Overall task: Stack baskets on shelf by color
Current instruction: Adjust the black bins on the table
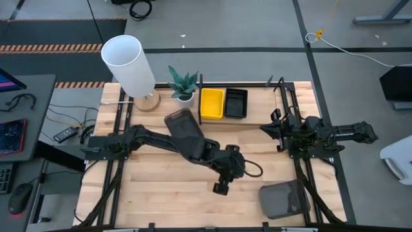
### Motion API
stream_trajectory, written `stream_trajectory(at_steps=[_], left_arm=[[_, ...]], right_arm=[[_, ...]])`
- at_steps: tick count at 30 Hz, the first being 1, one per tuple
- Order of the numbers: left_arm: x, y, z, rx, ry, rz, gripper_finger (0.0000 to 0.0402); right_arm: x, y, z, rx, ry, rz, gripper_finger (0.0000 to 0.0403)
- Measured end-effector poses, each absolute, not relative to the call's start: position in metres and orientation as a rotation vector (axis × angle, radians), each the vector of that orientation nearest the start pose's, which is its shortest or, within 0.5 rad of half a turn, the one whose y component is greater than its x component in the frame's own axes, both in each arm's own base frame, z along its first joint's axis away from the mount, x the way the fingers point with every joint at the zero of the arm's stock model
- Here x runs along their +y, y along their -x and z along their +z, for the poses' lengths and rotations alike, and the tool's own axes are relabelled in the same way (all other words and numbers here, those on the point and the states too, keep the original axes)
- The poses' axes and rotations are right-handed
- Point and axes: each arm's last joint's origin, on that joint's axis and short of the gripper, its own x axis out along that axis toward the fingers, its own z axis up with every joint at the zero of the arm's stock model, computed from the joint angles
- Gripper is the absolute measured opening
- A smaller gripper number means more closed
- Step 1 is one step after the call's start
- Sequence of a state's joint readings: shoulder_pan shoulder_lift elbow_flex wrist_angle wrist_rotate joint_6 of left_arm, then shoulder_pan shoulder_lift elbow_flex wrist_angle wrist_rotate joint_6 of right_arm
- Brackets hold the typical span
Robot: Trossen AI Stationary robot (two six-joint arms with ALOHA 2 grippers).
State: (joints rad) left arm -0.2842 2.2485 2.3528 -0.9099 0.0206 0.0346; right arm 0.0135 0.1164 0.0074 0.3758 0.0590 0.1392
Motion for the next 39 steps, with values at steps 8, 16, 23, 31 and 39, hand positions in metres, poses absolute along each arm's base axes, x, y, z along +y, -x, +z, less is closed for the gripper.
stream_trajectory(at_steps=[8, 16, 23, 31, 39], left_arm=[[-0.133, -0.434, 0.35, 0.906, -0.231, -0.116, 0.0022], [-0.113, -0.392, 0.397, 0.89, -0.257, 0.01, 0.0007], [-0.096, -0.367, 0.436, 0.771, -0.18, 0.04, 0.0018], [-0.095, -0.335, 0.466, 0.688, -0.123, 0.035, 0.0007], [-0.097, -0.321, 0.476, 0.655, -0.139, 0.054, 0.0018]], right_arm=[[0.003, -0.101, 0.209, -0.169, -0.365, 0.133, 0.0019], [0.013, -0.119, 0.238, 0.198, -0.489, 0.42, 0.0019], [0.026, -0.158, 0.241, 0.54, -0.649, 0.553, 0.0019], [0.057, -0.179, 0.213, 0.972, -0.935, 0.675, 0.0019], [0.087, -0.186, 0.187, 1.273, -1.122, 0.552, 0.0019]])
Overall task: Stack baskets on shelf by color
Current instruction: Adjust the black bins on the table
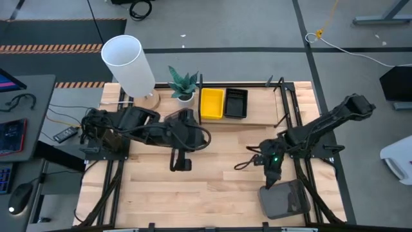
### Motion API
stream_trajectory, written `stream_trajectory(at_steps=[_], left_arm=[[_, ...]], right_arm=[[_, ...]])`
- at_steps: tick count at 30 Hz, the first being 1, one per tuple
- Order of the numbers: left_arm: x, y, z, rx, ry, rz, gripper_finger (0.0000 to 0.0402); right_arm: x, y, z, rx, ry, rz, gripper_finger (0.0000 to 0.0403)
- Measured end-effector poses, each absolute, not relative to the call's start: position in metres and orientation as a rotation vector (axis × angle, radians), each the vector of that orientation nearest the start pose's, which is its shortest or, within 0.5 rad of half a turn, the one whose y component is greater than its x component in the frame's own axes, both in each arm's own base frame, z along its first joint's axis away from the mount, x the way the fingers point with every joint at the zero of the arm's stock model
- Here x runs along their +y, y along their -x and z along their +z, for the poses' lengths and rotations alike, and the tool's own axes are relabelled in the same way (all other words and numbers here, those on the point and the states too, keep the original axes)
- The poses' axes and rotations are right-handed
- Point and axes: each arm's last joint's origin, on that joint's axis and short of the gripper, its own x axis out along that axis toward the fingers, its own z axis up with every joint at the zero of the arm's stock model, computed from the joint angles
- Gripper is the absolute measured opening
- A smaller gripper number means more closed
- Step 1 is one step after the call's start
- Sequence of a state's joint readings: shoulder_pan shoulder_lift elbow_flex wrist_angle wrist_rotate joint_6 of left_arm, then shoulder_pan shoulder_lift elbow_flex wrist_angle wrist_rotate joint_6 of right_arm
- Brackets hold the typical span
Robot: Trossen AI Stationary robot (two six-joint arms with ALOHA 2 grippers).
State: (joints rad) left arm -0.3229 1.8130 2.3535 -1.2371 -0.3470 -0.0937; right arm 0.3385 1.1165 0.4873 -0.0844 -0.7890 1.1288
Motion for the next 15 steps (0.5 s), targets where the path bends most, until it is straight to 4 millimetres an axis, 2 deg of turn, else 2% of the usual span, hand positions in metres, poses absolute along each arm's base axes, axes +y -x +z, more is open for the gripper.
stream_trajectory(at_steps=[7, 15], left_arm=[[-0.097, -0.32, 0.474, 0.687, -0.146, 0.057, 0.0009], [-0.097, -0.32, 0.474, 0.686, -0.147, 0.056, 0.0018]], right_arm=[[0.092, -0.193, 0.178, 1.332, -1.34, 0.284, 0.0019], [0.097, -0.192, 0.175, 1.435, -1.513, 0.148, 0.0019]])
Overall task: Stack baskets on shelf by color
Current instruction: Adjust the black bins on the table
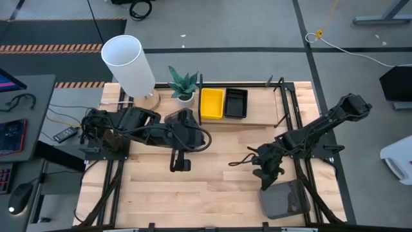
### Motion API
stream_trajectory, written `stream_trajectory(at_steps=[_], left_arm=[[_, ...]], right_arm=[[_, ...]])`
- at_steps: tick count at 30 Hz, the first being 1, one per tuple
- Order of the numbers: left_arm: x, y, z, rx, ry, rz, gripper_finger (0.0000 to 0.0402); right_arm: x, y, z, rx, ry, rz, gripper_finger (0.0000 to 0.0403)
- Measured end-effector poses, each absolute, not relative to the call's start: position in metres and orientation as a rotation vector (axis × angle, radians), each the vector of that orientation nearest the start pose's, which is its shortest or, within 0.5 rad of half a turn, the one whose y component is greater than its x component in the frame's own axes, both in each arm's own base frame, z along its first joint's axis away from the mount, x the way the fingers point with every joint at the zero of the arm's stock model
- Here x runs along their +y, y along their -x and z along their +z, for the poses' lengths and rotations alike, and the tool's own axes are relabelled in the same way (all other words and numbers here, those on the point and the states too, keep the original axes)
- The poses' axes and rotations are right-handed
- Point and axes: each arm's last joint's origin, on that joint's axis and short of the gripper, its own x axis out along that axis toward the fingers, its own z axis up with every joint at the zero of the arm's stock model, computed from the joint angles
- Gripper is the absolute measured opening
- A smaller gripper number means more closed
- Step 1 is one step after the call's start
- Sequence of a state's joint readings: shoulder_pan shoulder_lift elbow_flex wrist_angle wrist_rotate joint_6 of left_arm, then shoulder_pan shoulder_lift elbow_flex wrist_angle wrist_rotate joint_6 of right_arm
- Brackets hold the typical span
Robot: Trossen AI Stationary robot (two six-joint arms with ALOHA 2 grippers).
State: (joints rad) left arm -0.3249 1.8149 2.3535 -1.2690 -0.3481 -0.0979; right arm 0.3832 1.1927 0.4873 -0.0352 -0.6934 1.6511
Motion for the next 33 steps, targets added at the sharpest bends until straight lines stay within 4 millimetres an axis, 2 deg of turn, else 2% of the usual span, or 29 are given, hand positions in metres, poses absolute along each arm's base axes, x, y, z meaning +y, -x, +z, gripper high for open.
stream_trajectory(at_steps=[9, 14, 21, 27, 33], left_arm=[[-0.097, -0.32, 0.473, 0.687, -0.156, 0.053, 0.0009], [-0.097, -0.32, 0.473, 0.688, -0.177, 0.045, 0.001], [-0.097, -0.32, 0.473, 0.689, -0.186, 0.044, 0.0023], [-0.097, -0.32, 0.473, 0.689, -0.187, 0.043, 0.0012], [-0.097, -0.32, 0.473, 0.688, -0.186, 0.044, 0.0012]], right_arm=[[0.118, -0.182, 0.173, 1.404, -1.572, -0.041, 0.0019], [0.129, -0.174, 0.17, 1.333, -1.548, -0.13, 0.0019], [0.141, -0.158, 0.164, 1.347, -1.51, -0.26, 0.0019], [0.137, -0.158, 0.161, 1.175, -1.492, -0.383, 0.0019], [0.118, -0.17, 0.159, 0.99, -1.436, -0.47, 0.0019]])
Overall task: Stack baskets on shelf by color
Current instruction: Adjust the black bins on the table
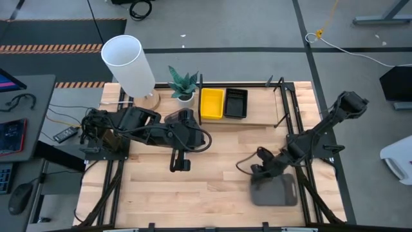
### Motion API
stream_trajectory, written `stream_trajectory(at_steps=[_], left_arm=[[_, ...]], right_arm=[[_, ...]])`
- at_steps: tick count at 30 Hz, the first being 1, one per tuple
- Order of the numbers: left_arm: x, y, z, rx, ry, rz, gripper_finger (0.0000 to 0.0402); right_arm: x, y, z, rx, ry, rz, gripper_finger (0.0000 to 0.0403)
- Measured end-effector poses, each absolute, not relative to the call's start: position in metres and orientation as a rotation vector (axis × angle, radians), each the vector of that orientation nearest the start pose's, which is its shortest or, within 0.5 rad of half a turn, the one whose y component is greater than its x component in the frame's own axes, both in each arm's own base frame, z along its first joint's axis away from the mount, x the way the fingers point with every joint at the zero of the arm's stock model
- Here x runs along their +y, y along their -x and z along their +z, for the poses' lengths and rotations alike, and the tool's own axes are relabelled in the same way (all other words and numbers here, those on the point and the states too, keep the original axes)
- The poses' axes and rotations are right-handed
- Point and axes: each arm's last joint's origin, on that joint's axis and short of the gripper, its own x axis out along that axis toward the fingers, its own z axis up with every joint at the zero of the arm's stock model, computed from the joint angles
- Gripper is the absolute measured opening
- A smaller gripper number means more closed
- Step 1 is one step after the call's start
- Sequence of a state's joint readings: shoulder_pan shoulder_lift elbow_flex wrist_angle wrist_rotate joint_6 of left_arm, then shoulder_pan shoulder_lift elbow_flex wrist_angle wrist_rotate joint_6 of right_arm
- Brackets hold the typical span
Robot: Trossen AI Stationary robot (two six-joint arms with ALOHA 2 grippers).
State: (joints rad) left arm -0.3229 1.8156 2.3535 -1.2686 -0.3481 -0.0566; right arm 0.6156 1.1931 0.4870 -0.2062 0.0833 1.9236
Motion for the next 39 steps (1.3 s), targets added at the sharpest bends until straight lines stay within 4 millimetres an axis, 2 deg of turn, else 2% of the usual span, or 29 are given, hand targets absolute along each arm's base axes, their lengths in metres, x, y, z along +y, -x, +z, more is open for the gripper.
stream_trajectory(at_steps=[6, 12, 15, 18, 20, 24, 28, 31, 34, 39], left_arm=[[-0.097, -0.32, 0.473, 0.688, -0.171, 0.049, 0.0018], [-0.099, -0.32, 0.473, 0.688, -0.147, 0.051, 0.0009], [-0.099, -0.319, 0.472, 0.699, -0.105, 0.063, 0.0014], [-0.1, -0.318, 0.468, 0.737, -0.094, 0.029, 0.0022], [-0.102, -0.321, 0.46, 0.769, -0.098, 0.025, 0.0023], [-0.105, -0.329, 0.437, 0.858, -0.102, 0.014, 0.0016], [-0.111, -0.335, 0.409, 0.955, -0.131, 0.008, 0.0009], [-0.116, -0.339, 0.397, 0.962, -0.121, 0.008, 0.0009], [-0.121, -0.342, 0.396, 0.929, -0.101, 0.003, 0.0015], [-0.12, -0.347, 0.4, 0.871, -0.063, 0.021, 0.0013]], right_arm=[[0.087, -0.188, 0.159, 0.832, -1.331, -0.531, 0.0019], [0.039, -0.204, 0.161, 0.676, -1.179, -0.636, 0.0019], [0.019, -0.215, 0.167, 0.612, -1.137, -0.567, 0.0019], [0.009, -0.225, 0.183, 0.608, -1.066, -0.469, 0.0019], [0.008, -0.232, 0.199, 0.62, -1.008, -0.427, 0.0019], [0.013, -0.236, 0.234, 0.749, -0.861, -0.424, 0.0019], [0.027, -0.233, 0.275, 0.854, -0.684, -0.34, 0.0019], [0.041, -0.231, 0.305, 0.872, -0.598, -0.222, 0.0019], [0.051, -0.231, 0.326, 0.839, -0.609, -0.112, 0.0019], [0.061, -0.244, 0.356, 0.605, -0.71, 0.014, 0.0019]])
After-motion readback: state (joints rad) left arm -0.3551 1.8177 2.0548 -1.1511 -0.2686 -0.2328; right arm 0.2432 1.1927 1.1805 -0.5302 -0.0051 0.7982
